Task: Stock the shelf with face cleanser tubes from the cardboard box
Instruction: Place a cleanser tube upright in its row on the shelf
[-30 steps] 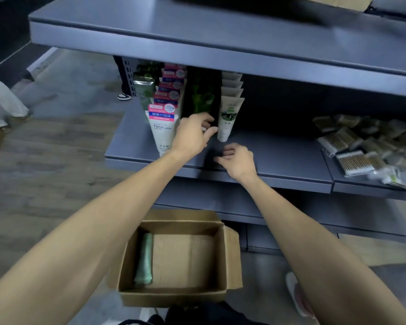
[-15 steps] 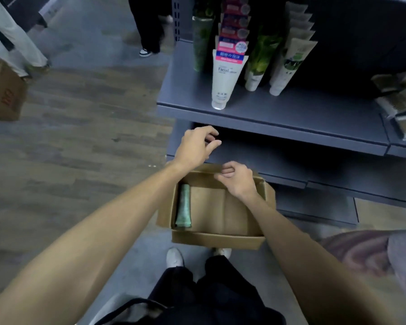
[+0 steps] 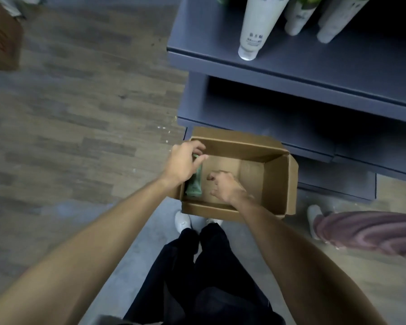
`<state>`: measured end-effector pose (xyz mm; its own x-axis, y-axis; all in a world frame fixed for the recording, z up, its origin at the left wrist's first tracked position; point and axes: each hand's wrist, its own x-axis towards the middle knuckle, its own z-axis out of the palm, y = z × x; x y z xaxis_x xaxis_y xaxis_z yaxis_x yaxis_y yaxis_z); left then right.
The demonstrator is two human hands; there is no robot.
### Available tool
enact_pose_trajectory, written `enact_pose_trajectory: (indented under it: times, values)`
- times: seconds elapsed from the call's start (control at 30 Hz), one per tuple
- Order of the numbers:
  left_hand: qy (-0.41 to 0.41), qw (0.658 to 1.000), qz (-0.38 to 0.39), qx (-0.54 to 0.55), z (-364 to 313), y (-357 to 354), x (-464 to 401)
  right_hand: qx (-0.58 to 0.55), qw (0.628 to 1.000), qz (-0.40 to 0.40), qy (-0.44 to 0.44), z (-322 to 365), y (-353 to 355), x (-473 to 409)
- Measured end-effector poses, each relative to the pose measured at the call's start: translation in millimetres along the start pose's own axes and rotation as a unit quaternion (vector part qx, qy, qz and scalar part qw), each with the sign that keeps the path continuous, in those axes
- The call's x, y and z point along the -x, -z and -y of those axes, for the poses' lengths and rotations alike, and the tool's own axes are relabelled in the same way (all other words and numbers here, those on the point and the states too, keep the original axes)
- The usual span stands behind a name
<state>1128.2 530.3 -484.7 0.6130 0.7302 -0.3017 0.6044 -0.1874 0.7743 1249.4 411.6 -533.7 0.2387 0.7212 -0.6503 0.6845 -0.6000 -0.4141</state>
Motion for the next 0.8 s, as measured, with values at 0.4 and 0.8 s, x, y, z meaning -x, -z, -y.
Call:
enact_pose_trajectory:
  times: [0.4,0.8]
  values:
    - [0.090,0.993,-0.028,0.070,29.6,-19.7,0.9,0.304,0.931,0.014,0.199,1.3,-35.1,-71.7]
    - [0.113,0.988,-0.049,0.095,31.4,-17.3,-7.5,0.386,0.849,-0.062,0.356,-19.5,-41.0,-104.6]
